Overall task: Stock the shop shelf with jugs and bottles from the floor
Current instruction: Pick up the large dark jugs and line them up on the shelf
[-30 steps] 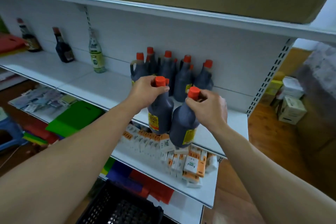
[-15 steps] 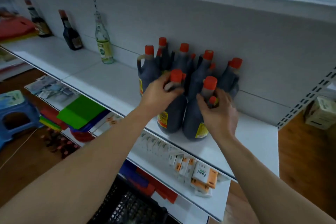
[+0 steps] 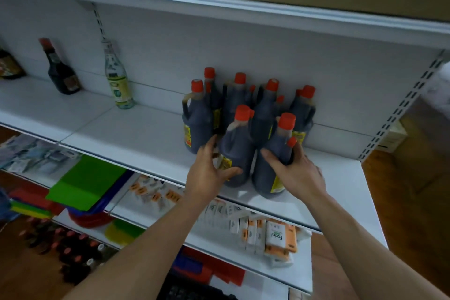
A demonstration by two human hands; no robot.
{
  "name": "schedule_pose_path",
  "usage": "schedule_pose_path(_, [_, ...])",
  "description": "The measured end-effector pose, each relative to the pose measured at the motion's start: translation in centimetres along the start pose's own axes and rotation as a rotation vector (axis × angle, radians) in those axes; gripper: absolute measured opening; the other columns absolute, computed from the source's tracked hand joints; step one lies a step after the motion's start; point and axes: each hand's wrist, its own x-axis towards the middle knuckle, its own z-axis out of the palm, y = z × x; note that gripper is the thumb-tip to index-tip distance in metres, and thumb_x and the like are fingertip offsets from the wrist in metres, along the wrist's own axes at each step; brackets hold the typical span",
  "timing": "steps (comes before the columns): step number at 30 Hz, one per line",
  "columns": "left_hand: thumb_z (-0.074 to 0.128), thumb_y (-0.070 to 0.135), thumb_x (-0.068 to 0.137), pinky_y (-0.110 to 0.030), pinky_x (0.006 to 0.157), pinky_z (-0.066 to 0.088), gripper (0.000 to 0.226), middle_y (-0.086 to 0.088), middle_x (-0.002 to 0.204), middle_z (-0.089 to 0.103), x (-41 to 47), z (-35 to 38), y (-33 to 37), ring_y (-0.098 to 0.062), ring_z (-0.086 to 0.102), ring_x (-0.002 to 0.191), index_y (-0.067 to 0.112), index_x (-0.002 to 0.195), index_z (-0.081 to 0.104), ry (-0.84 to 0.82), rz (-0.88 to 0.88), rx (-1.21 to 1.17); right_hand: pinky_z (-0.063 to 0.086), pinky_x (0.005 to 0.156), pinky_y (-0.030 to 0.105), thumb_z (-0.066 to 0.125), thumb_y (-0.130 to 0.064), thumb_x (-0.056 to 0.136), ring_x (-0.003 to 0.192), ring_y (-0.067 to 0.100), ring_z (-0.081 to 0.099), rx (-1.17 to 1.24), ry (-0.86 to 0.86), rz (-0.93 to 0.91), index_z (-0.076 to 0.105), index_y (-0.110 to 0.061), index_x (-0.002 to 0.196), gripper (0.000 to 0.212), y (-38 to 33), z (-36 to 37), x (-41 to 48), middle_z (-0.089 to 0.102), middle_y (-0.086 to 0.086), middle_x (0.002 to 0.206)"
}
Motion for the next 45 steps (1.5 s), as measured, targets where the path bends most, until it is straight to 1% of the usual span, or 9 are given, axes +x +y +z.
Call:
schedule_pose_path(4, [0.088, 0.051, 0.051, -0.032, 0.098, 0.043, 0.109, -0.007, 0.134, 0.044, 0.7, -1.0, -0.7, -0.024, 0.047, 0.123, 0.011, 0.14, 0.039, 0.152, -0.018, 0.012, 0.046, 0.088, 0.04, 0.051, -0.077, 0.074, 0.112, 0.035, 0.058, 0.065, 0.003, 0.065, 0.037, -0.039, 0.126, 0.066, -0.5, 0.7, -0.1, 0.063, 0.001, 0.125])
schedule_pose_path(7, [0.082, 0.063, 0.044, -0.029, 0.109, 0.032, 0.132, -0.014, 0.151, 0.029, 1.6, -1.0, -1.3, -0.024, 0.033, 0.137, 0.006, 0.149, 0.025, 0.168, 0.0, -0.012, 0.045, 0.086, 0.039, 0.051, -0.077, 0.075, 0.113, 0.035, 0.057, 0.076, 0.02, 0.084, 0.035, -0.038, 0.131, 0.07, -1.2, 1.6, 0.2, 0.062, 0.002, 0.128])
schedule_pose_path(10, [0.074, 0.071, 0.04, -0.033, 0.115, 0.024, 0.146, -0.02, 0.158, 0.013, 2.6, -0.8, -1.5, -0.031, 0.018, 0.146, 0.002, 0.152, 0.01, 0.134, -0.099, -0.022, 0.042, 0.086, 0.039, 0.051, -0.076, 0.076, 0.117, 0.036, 0.055, 0.096, 0.051, 0.1, 0.033, -0.036, 0.134, 0.072, -2.1, 2.5, 0.7, 0.058, 0.002, 0.133])
schedule_pose_path(12, [0.07, 0.081, 0.038, -0.036, 0.116, 0.025, 0.151, -0.027, 0.154, 0.019, 3.7, -0.8, -2.3, -0.038, 0.022, 0.143, -0.004, 0.149, 0.013, 0.136, -0.108, -0.021, 0.042, 0.089, 0.039, 0.051, -0.077, 0.076, 0.12, 0.035, 0.053, 0.11, 0.053, 0.107, 0.029, -0.037, 0.139, 0.078, -2.6, 3.0, 1.3, 0.055, 0.002, 0.137])
schedule_pose_path(14, [0.069, 0.087, 0.033, -0.046, 0.109, 0.036, 0.151, -0.026, 0.145, 0.033, 4.9, -0.9, -3.3, -0.041, 0.035, 0.134, -0.004, 0.145, 0.022, 0.133, -0.125, -0.057, 0.042, 0.089, 0.039, 0.052, -0.078, 0.075, 0.122, 0.034, 0.052, 0.116, 0.05, 0.109, 0.026, -0.037, 0.142, 0.083, -2.8, 3.4, 2.1, 0.053, 0.002, 0.14])
schedule_pose_path(17, [0.081, 0.072, 0.032, -0.05, 0.098, 0.046, 0.139, -0.015, 0.137, 0.044, 5.5, -1.0, -3.4, -0.033, 0.047, 0.125, 0.004, 0.141, 0.028, 0.151, -0.152, -0.103, 0.041, 0.085, 0.037, 0.054, -0.078, 0.073, 0.122, 0.034, 0.052, 0.125, 0.043, 0.109, 0.024, -0.037, 0.143, 0.086, -3.0, 3.9, 2.8, 0.052, 0.001, 0.141])
schedule_pose_path(21, [0.089, 0.062, 0.034, -0.048, 0.097, 0.048, 0.132, -0.008, 0.137, 0.045, 5.5, -0.4, -3.4, -0.027, 0.049, 0.125, 0.011, 0.141, 0.03, 0.217, -0.179, -0.172, 0.04, 0.083, 0.036, 0.055, -0.075, 0.074, 0.123, 0.033, 0.051, 0.142, 0.059, 0.113, 0.024, -0.033, 0.145, 0.088, -3.3, 4.2, 3.2, 0.05, 0.002, 0.142])
schedule_pose_path(33, [0.092, 0.063, 0.029, -0.046, 0.093, 0.053, 0.133, -0.008, 0.137, 0.051, 6.8, 0.5, -3.6, -0.024, 0.053, 0.125, 0.013, 0.138, 0.035, 0.277, -0.216, -0.221, 0.04, 0.098, 0.043, 0.058, -0.074, 0.074, 0.131, 0.032, 0.045, 0.147, 0.114, 0.128, 0.022, -0.025, 0.148, 0.096, -4.0, 4.9, 5.8, 0.042, 0.004, 0.149])
schedule_pose_path(45, [0.092, 0.047, 0.051, -0.043, 0.111, 0.036, 0.135, -0.011, 0.155, 0.025, 5.6, 1.1, -2.6, -0.027, 0.029, 0.142, 0.009, 0.152, 0.011, 0.254, -0.214, -0.095, 0.035, 0.104, 0.043, 0.06, -0.07, 0.076, 0.136, 0.033, 0.037, 0.204, 0.109, 0.137, 0.013, -0.018, 0.152, 0.104, -4.0, 5.5, 5.9, 0.029, 0.008, 0.155])
